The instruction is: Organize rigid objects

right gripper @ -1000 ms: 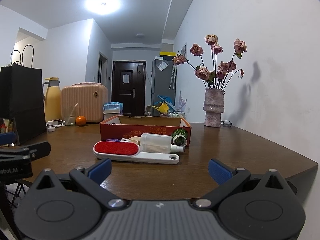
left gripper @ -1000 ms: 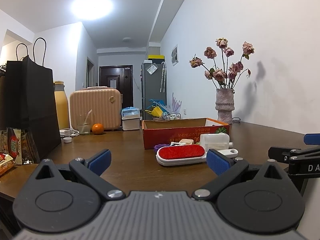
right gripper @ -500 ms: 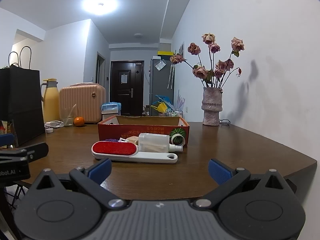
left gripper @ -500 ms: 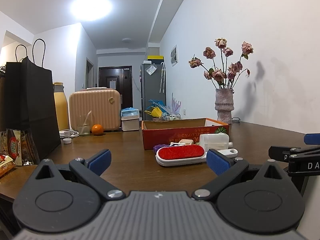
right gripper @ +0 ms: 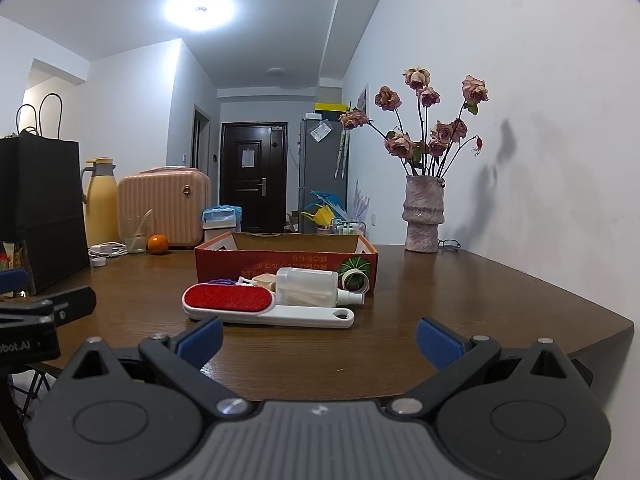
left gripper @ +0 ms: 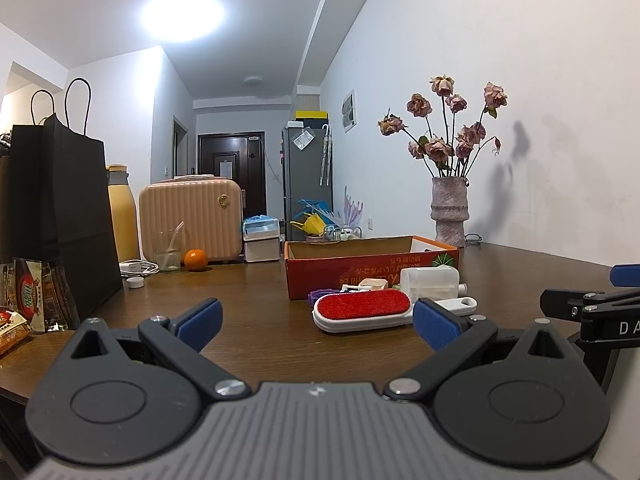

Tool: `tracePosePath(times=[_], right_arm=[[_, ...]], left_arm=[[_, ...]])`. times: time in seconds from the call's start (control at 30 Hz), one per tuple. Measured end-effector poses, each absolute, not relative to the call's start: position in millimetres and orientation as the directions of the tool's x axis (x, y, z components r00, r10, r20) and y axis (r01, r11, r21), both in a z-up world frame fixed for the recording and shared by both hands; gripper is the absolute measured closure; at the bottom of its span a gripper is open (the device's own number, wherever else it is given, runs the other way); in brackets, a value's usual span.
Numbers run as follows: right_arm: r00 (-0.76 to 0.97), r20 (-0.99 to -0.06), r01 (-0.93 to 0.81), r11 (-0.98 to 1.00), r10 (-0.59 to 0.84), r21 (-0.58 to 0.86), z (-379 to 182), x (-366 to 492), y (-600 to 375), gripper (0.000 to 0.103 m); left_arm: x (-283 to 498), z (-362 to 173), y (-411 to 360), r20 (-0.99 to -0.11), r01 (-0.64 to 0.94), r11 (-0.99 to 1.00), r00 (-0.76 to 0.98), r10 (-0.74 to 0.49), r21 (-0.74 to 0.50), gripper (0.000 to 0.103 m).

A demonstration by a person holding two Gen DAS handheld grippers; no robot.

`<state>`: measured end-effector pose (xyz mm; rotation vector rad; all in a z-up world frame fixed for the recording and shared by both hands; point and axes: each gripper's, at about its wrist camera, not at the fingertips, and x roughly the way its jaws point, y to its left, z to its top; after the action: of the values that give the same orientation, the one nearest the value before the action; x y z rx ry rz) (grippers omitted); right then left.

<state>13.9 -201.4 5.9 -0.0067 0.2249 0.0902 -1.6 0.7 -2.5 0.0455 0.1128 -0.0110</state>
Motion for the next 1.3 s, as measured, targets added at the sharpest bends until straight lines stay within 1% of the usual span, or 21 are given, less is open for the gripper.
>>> tracePosePath(times=[0.93, 1.13, 1.3], right_arm=[[0.970, -0.226, -0.092, 0.996, 0.090, 0.003, 5.7, 13.2, -200.8, 0.000], [0.967, -0.235, -0.095, 0.995, 0.094, 0.008, 0.5, 15.8, -199.6, 0.000], [0.966, -0.245, -0.078, 0.996, 0.085, 0.036, -3.3, 28.2, -209.1, 0.000]], left_arm=[[-0.3, -2.6, 0.4, -0.115, 0.012, 0.999, 0.993, -0.007, 0.045, 0.000], [3.1, -5.8, 0.9, -0.133, 0.013, 0.999, 0.991, -0.007, 0.046, 0.000], [14.3, -6.4, 5.1, -0.120, -0.014, 0.998, 0.993, 0.021, 0.056, 0.000]])
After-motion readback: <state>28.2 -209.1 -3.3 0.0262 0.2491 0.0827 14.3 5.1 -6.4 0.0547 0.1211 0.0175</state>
